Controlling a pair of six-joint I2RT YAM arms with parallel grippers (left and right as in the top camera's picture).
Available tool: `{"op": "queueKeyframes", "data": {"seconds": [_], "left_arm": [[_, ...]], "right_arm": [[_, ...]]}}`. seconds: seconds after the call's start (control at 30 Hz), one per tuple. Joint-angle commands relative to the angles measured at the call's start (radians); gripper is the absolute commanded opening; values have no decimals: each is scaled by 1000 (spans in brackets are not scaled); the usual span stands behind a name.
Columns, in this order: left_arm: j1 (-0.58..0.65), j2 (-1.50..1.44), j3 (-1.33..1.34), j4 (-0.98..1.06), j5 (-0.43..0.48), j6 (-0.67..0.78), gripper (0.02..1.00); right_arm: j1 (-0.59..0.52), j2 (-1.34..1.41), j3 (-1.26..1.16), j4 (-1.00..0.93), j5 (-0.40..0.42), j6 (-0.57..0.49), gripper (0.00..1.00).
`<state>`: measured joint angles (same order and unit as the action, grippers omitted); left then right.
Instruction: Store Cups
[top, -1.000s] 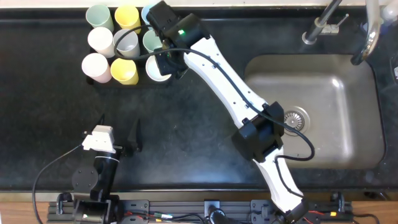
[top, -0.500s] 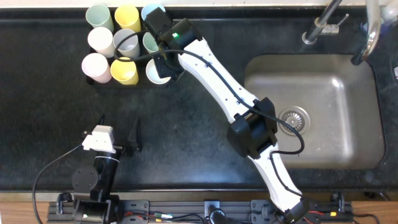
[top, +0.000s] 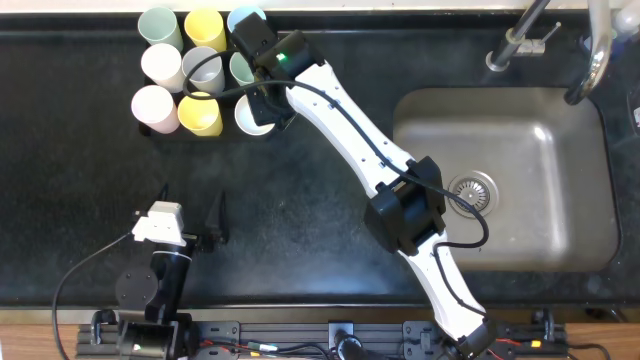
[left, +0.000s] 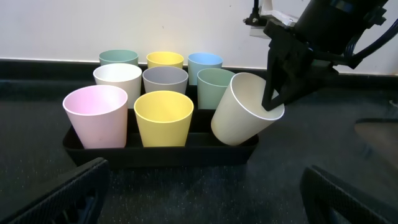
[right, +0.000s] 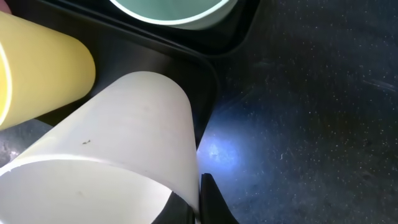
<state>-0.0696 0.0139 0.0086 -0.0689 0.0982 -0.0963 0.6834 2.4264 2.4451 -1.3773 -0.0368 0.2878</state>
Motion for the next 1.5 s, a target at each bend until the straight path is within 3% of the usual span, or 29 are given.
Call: {"op": "queueKeyframes", "data": {"seconds": [0.03, 0.43, 0.53, 0.67, 0.87, 1.03, 1.17, 1.5], "left_arm": [[11, -5, 0, -5, 13, 18, 1000], [11, -5, 0, -5, 13, 18, 1000], [11, -5, 0, -5, 13, 18, 1000], [11, -5, 0, -5, 13, 18, 1000], [11, -5, 0, -5, 13, 18, 1000], [11, -5, 0, -5, 13, 18, 1000], [11, -5, 0, -5, 13, 18, 1000], [11, -5, 0, -5, 13, 18, 1000]], "right_arm": [[12, 9, 24, 5, 9, 4, 86], [12, 6, 24, 4, 12, 0, 286], [12, -23, 24, 23, 13, -26, 415], [0, -135, 24, 49, 13, -98, 673], [-111, -329, 21, 14, 20, -230, 996], [-270, -526, -120, 25, 15, -338, 998], [-381, -764, -423, 134, -19, -418, 998], [-471, -1554, -1397, 681, -18, -386, 998]]}}
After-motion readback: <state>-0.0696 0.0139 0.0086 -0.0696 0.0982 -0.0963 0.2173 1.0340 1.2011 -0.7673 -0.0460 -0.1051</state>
